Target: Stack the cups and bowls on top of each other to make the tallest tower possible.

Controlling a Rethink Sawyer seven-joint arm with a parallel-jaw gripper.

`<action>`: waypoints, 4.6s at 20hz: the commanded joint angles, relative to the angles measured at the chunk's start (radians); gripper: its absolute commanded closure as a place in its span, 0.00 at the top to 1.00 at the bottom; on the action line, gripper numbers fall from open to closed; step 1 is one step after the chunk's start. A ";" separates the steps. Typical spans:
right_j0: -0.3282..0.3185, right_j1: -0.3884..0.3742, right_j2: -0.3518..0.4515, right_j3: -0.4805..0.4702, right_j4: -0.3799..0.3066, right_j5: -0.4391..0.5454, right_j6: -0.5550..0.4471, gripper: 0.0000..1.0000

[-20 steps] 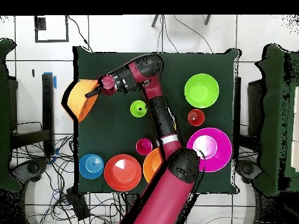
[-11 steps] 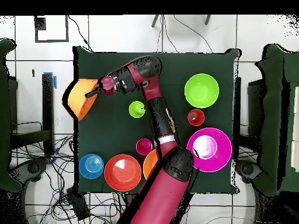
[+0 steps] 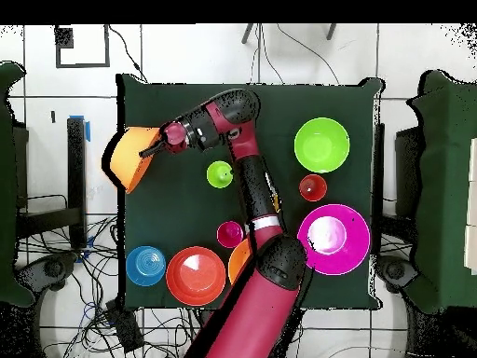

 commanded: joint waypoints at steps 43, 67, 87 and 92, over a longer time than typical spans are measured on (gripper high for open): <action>0.058 0.050 -0.030 -0.247 0.013 0.267 -0.362 0.00; 0.059 0.051 -0.022 -0.255 0.010 0.287 -0.354 0.00; 0.056 0.053 -0.022 -0.293 -0.030 0.350 -0.360 0.00; 0.045 0.050 -0.025 -0.310 -0.065 0.378 -0.371 0.00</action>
